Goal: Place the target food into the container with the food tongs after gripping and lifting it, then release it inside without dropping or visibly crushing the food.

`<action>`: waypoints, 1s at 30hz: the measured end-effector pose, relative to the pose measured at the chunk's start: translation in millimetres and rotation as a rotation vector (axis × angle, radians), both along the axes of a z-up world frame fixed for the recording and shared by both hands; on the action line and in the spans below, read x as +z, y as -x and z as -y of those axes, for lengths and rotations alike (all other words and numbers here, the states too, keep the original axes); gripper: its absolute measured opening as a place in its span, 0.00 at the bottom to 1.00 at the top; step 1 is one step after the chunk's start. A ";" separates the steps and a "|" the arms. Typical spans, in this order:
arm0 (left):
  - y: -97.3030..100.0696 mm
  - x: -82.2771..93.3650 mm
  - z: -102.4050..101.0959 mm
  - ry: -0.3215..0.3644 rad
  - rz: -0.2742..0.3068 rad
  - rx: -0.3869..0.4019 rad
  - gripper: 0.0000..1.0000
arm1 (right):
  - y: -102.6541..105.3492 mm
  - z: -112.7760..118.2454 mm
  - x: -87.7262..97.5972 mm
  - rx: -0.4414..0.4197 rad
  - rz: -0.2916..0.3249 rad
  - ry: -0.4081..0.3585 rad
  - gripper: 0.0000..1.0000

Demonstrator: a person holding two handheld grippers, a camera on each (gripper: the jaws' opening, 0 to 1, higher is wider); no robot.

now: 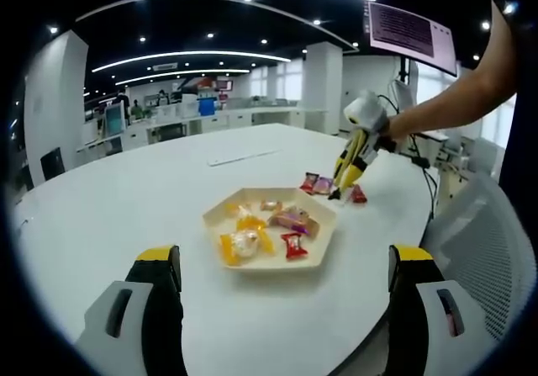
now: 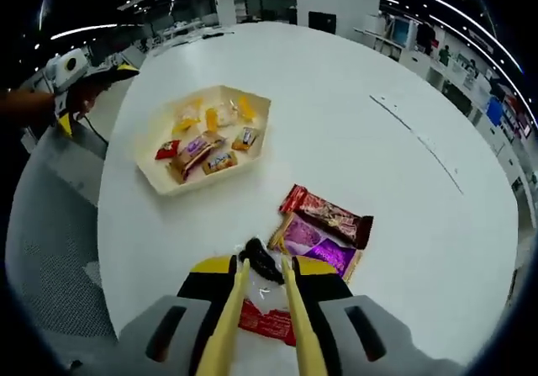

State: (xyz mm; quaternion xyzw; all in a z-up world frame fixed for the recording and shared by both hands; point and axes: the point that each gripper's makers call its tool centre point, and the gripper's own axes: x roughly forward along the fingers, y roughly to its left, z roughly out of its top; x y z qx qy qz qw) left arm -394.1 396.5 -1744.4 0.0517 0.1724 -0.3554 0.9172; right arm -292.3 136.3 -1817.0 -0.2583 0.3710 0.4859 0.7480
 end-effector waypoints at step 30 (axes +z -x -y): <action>-1.1 1.2 -0.9 0.004 0.003 0.006 0.99 | -5.7 -2.7 8.4 -0.074 -0.022 0.061 0.19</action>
